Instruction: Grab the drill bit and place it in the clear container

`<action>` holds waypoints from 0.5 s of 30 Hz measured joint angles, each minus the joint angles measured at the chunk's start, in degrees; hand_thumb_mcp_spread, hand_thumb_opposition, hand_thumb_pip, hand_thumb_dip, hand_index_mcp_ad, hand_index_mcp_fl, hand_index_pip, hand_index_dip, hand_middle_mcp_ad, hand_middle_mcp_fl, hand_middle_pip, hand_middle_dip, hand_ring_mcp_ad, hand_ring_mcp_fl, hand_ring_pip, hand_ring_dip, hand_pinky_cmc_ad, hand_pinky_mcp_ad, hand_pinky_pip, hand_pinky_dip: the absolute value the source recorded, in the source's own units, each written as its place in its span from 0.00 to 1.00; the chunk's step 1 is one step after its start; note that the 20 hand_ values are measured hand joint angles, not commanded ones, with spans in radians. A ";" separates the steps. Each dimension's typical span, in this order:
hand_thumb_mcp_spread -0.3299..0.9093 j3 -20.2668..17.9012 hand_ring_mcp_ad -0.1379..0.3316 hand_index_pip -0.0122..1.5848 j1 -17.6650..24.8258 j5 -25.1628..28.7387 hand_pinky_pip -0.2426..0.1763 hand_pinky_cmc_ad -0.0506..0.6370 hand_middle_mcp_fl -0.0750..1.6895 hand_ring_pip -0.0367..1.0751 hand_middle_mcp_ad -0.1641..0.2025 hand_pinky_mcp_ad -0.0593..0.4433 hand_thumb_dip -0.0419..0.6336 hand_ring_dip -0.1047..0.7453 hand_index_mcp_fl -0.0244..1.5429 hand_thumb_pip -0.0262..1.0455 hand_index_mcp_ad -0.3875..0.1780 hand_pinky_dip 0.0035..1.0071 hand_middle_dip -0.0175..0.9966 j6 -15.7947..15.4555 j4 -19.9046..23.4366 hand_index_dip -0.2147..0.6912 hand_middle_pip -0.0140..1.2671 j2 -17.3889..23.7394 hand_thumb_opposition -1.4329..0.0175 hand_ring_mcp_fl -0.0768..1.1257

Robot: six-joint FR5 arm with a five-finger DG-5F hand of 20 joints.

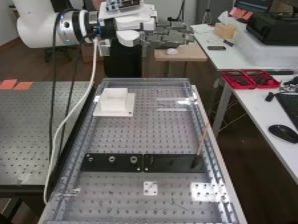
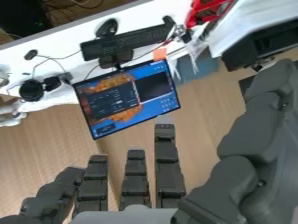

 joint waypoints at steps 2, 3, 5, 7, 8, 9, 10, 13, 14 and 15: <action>0.58 -0.01 0.74 0.02 0.08 0.52 0.31 0.36 0.10 0.13 0.66 0.38 0.19 0.18 0.36 0.23 0.66 0.15 0.22 -0.04 -0.05 0.97 0.10 0.06 0.51 0.12; 0.58 -0.04 0.74 0.02 0.16 1.00 0.31 0.36 0.10 0.13 0.66 0.38 0.19 0.18 0.36 0.23 0.66 0.15 0.22 -0.05 -0.07 0.97 0.10 0.12 0.51 0.12; 0.58 -0.09 0.74 0.02 0.20 1.30 0.31 0.36 0.10 0.13 0.65 0.38 0.19 0.18 0.36 0.23 0.66 0.15 0.22 -0.06 -0.07 0.97 0.10 0.19 0.51 0.12; 0.58 -0.14 0.74 0.02 0.16 1.01 0.31 0.36 0.10 0.13 0.66 0.38 0.19 0.18 0.36 0.23 0.66 0.15 0.22 -0.07 0.00 0.97 0.10 0.24 0.51 0.12; 0.58 -0.13 0.74 0.02 0.14 0.42 0.31 0.36 0.10 0.13 0.65 0.38 0.19 0.18 0.36 0.23 0.66 0.15 0.22 -0.09 0.03 0.97 0.10 0.24 0.51 0.12; 0.58 -0.13 0.74 0.02 0.11 0.03 0.31 0.36 0.10 0.13 0.65 0.38 0.19 0.18 0.36 0.23 0.66 0.15 0.22 -0.12 0.04 0.97 0.10 0.24 0.51 0.12; 0.58 -0.13 0.74 0.02 0.10 0.02 0.31 0.36 0.10 0.13 0.65 0.38 0.19 0.18 0.36 0.23 0.66 0.15 0.22 -0.14 0.07 0.97 0.10 0.25 0.51 0.12; 0.58 -0.10 0.74 0.02 0.04 0.66 0.31 0.36 0.10 0.13 0.65 0.38 0.19 0.18 0.36 0.23 0.66 0.15 0.22 -0.18 0.10 0.97 0.10 0.26 0.51 0.12; 0.58 -0.04 0.74 0.02 0.01 0.62 0.31 0.36 0.10 0.13 0.65 0.38 0.19 0.18 0.36 0.23 0.66 0.15 0.22 -0.20 0.10 0.97 0.10 0.25 0.51 0.12; 0.58 0.02 0.74 0.02 0.01 0.50 0.31 0.37 0.10 0.13 0.65 0.38 0.19 0.18 0.36 0.23 0.66 0.15 0.22 -0.20 0.06 0.97 0.10 0.21 0.51 0.12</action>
